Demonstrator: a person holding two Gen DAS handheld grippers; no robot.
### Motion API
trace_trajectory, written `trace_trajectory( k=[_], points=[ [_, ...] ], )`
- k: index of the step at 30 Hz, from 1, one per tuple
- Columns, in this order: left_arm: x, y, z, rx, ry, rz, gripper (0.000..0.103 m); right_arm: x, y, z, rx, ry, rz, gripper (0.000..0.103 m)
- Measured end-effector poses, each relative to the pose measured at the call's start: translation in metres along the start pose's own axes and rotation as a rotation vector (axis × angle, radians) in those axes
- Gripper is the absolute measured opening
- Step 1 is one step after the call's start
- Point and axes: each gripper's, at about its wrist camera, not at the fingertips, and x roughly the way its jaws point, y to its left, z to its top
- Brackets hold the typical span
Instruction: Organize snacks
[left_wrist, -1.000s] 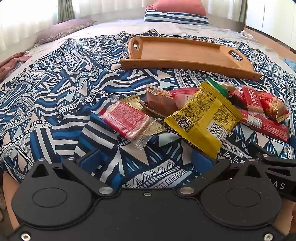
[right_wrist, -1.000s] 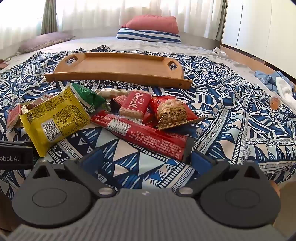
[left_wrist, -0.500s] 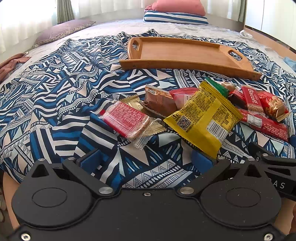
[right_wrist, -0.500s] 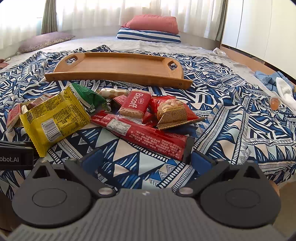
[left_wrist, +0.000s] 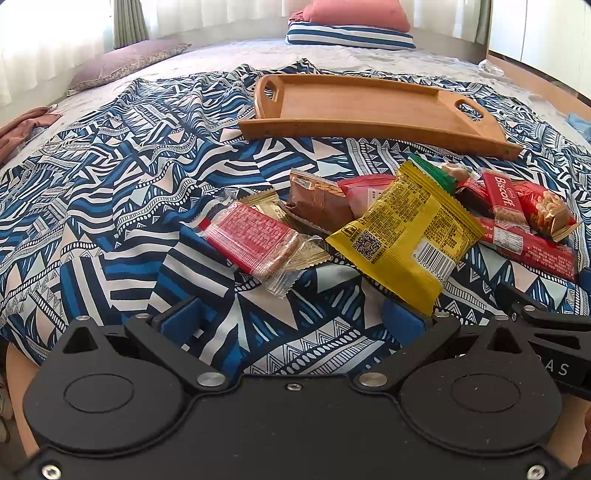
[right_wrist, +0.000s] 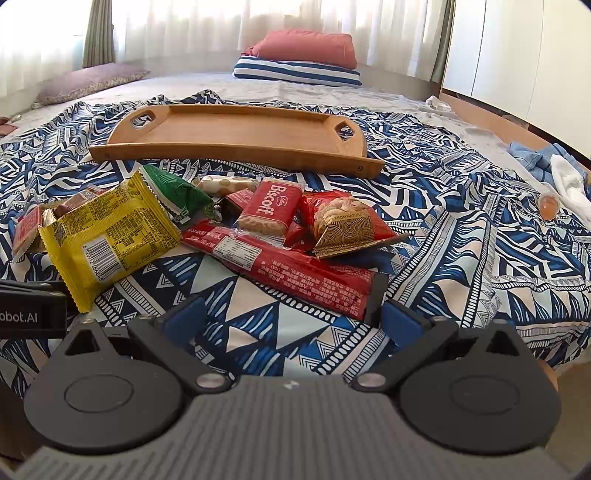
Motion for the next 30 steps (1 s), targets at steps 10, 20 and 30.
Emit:
trace_trajectory(
  k=[10, 20, 30],
  points=[
    [-0.0001, -0.0002, -0.0002, 0.0, -0.001, 0.0, 0.103, 0.0, 0.0, -0.0001, -0.001, 0.0, 0.0, 0.103],
    [-0.0001, -0.0002, -0.0003, 0.0, -0.001, 0.0, 0.103, -0.0007, 0.0004, -0.0005, -0.001, -0.001, -0.001, 0.103],
    [-0.001, -0.0011, 0.0009, 0.011, -0.002, 0.0, 0.103, -0.0033, 0.0059, -0.0023, -0.013, -0.013, -0.008, 0.103]
  ],
)
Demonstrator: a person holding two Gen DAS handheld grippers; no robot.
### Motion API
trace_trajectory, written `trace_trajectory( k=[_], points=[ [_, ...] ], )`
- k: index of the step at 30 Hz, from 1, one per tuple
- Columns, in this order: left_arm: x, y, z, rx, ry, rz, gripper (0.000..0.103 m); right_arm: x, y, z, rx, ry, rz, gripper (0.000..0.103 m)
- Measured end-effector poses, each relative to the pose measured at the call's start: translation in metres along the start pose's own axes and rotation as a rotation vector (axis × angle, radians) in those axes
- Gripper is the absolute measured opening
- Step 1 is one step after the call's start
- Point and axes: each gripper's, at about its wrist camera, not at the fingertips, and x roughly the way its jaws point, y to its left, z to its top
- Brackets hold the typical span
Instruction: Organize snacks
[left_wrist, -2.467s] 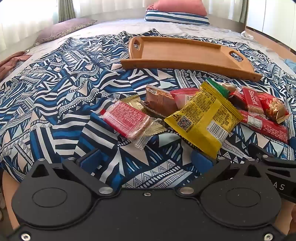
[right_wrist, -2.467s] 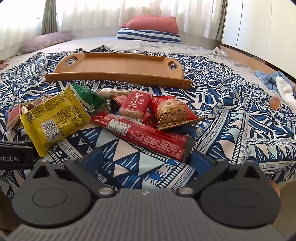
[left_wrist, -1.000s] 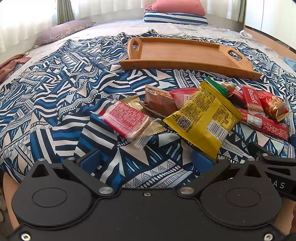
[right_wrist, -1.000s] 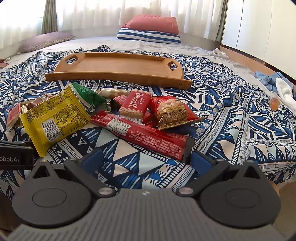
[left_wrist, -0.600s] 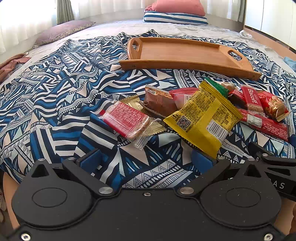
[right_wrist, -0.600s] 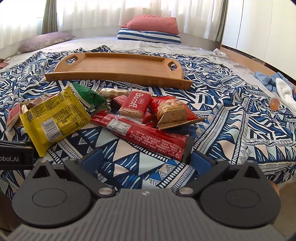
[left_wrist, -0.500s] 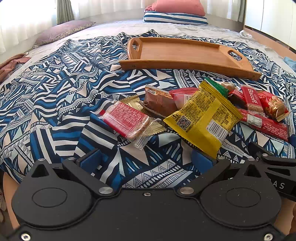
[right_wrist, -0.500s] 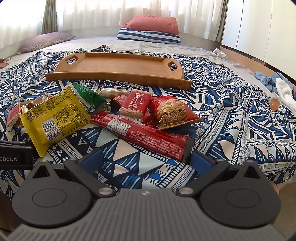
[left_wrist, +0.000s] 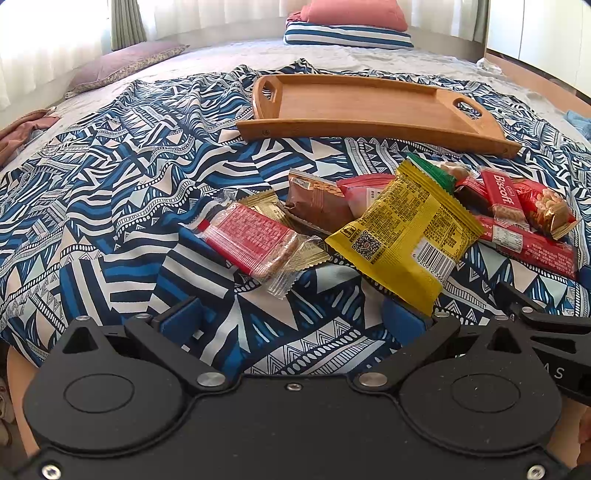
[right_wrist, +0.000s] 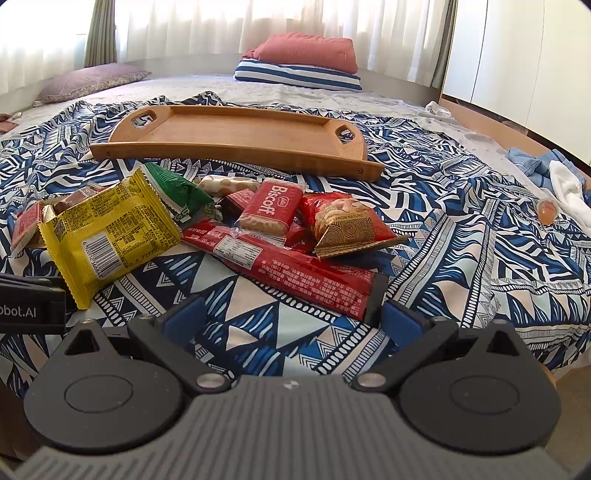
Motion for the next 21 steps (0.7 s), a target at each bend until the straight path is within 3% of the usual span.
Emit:
trace_trajectory(
  k=[21],
  points=[
    [0.0001, 0.0056, -0.0022, -0.009, -0.021, -0.023, 0.103, -0.0005, -0.0044, -0.0045, 0.022, -0.029, -0.005, 0.103]
  ],
)
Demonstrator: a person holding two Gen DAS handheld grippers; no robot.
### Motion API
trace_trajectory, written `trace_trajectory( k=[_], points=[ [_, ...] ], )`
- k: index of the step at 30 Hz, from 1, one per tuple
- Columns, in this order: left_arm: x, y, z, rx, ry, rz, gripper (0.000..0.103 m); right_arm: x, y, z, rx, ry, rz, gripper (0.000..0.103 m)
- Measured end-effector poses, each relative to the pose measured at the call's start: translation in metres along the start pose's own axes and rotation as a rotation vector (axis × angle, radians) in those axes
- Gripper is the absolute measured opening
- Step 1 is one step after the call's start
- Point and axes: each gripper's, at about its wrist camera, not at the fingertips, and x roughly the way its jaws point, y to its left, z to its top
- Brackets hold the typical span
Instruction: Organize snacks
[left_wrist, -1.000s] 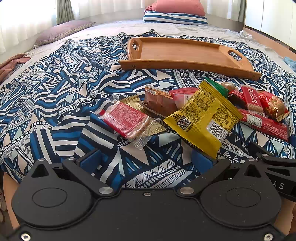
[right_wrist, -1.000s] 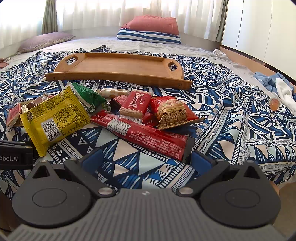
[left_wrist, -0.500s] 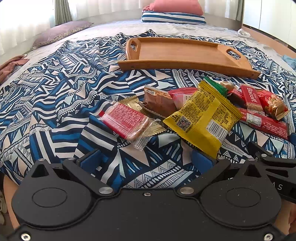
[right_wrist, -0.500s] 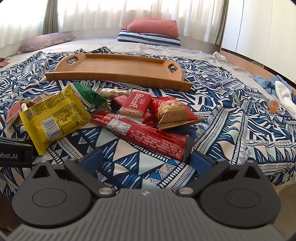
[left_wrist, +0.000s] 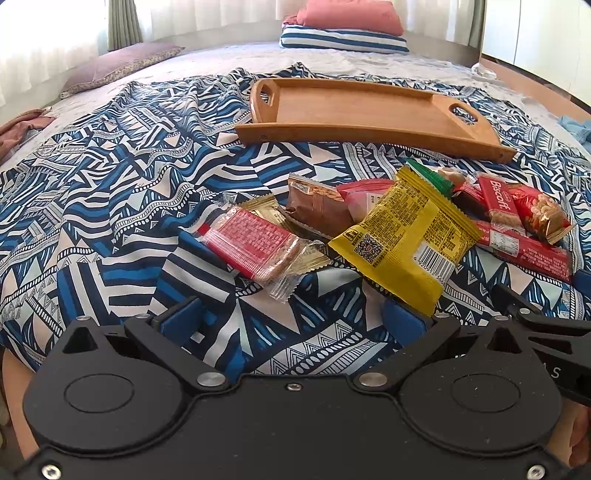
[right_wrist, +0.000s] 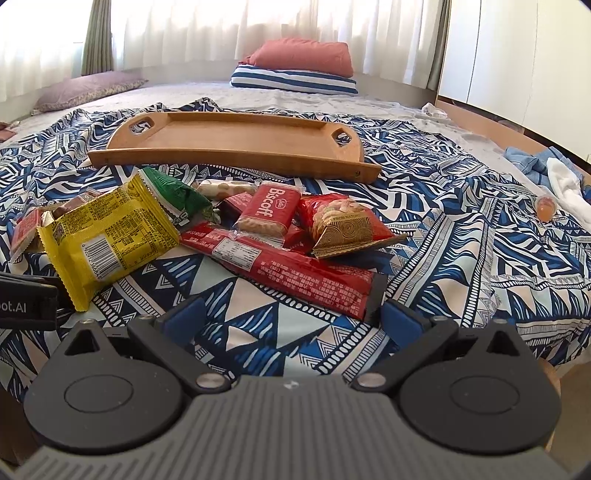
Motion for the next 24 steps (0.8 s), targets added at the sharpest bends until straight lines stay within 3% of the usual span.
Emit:
trace_trajectory(
  k=[7, 11, 17, 24],
  points=[
    [-0.005, -0.002, -0.005, -0.009, -0.033, 0.016, 0.103, 0.0, -0.002, -0.006, 0.013, -0.044, 0.006, 0.103],
    [-0.012, -0.003, 0.001, 0.011, -0.032, -0.012, 0.099, -0.003, -0.008, -0.002, 0.015, -0.047, 0.038, 0.103],
    [-0.036, -0.011, 0.01, 0.086, -0.143, -0.075, 0.098, -0.013, -0.017, -0.002, 0.006, -0.105, 0.033, 0.101],
    [-0.052, -0.023, 0.023, 0.083, -0.179, -0.166, 0.096, -0.016, -0.034, 0.004, -0.03, -0.142, 0.039, 0.085]
  ],
)
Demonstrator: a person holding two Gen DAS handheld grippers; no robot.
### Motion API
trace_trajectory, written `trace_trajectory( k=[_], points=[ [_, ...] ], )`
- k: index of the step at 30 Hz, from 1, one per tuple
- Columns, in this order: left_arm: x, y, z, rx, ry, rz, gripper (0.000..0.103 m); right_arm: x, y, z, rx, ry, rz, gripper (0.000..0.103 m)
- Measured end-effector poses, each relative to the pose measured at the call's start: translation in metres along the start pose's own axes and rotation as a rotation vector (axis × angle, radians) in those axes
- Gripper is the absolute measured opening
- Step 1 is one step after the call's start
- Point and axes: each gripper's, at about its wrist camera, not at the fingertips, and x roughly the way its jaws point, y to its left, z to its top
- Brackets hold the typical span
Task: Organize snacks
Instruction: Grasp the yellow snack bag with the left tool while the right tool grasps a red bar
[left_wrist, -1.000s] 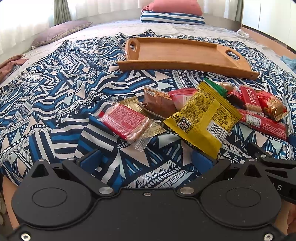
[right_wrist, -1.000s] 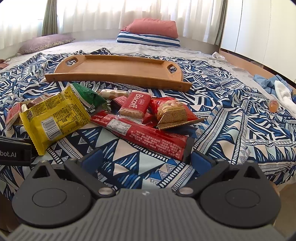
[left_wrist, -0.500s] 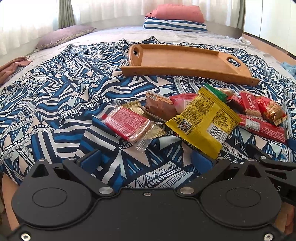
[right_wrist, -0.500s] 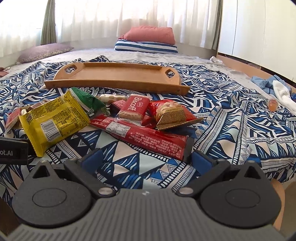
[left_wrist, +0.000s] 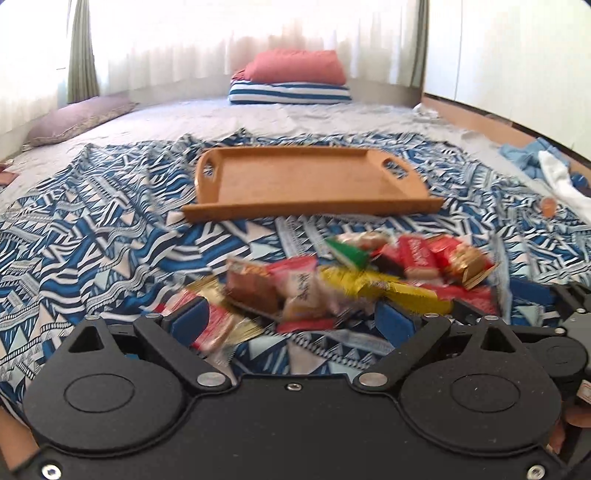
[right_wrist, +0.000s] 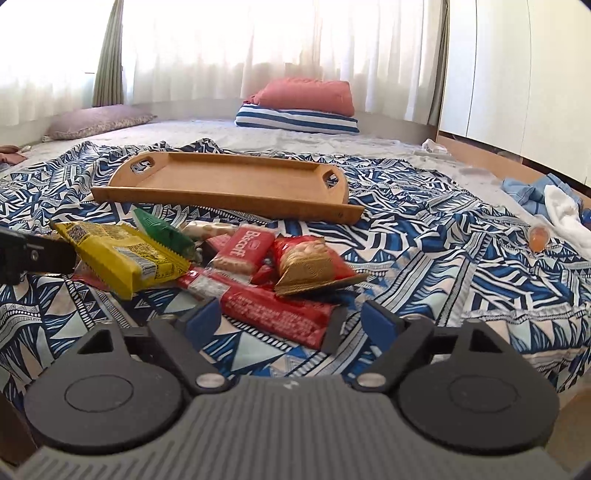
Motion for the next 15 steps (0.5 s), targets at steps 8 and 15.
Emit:
trace_trajectory(
  k=[8, 15],
  points=[
    [0.0, -0.01, 0.004, -0.027, 0.016, -0.082, 0.096, 0.008, -0.007, 0.003, -0.058, 0.009, 0.086, 0.067],
    [0.023, -0.021, -0.002, -0.027, 0.101, -0.138, 0.095, 0.012, 0.005, 0.002, -0.16, 0.01, 0.161, 0.063]
  ],
)
